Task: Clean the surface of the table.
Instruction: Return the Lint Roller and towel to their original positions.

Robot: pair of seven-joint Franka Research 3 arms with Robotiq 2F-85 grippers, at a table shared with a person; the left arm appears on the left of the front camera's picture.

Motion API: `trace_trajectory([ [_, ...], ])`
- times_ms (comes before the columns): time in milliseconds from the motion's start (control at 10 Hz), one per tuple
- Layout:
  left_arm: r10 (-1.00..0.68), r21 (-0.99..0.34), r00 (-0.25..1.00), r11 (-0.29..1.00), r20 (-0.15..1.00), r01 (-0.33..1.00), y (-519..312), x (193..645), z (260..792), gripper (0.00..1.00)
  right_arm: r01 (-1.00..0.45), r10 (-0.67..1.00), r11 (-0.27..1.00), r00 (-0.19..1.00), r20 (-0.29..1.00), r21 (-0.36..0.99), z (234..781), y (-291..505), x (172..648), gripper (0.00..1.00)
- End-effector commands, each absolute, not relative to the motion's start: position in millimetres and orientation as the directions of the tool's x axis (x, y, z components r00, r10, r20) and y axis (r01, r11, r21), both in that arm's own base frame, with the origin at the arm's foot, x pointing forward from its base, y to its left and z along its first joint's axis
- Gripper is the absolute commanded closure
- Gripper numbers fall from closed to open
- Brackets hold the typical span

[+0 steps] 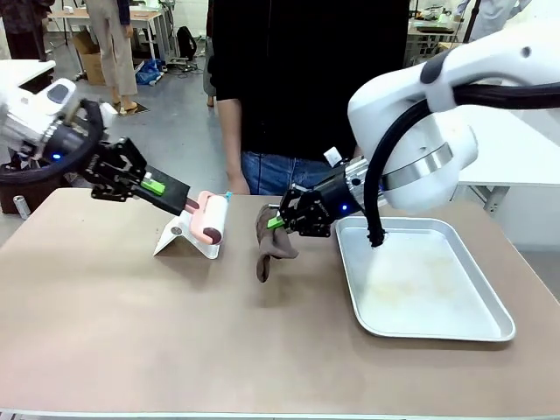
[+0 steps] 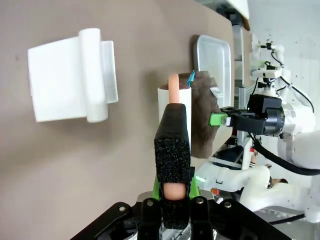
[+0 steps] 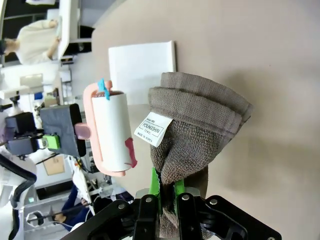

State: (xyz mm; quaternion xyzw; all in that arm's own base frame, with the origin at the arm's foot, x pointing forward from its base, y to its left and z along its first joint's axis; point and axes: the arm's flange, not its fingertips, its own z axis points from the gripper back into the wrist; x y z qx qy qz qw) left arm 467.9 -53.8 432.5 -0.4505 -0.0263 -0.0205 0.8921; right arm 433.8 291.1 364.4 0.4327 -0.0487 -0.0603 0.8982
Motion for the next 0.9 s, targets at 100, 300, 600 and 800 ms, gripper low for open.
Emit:
trace_trajectory([
  [100,0.026,-0.754,0.999,0.656,0.037,0.011,-64.0,496.0,433.9,0.79,0.034,-0.138,0.653,0.988,0.075,0.757,356.1,295.3,438.7,0.88],
  [300,0.025,-0.704,0.999,0.710,0.043,0.013,-81.5,513.1,429.4,0.79,0.028,-0.130,0.688,0.988,0.086,0.725,347.7,294.6,439.6,0.88],
  [600,0.014,-0.633,0.999,0.774,0.041,0.015,-99.9,535.3,422.3,0.79,0.052,-0.152,0.720,0.985,0.084,0.692,337.1,290.4,441.7,0.88],
  [800,-0.006,-0.589,0.999,0.808,0.054,0.037,-103.0,539.7,419.7,0.79,0.065,-0.156,0.723,0.985,0.070,0.687,334.1,286.1,444.4,0.88],
])
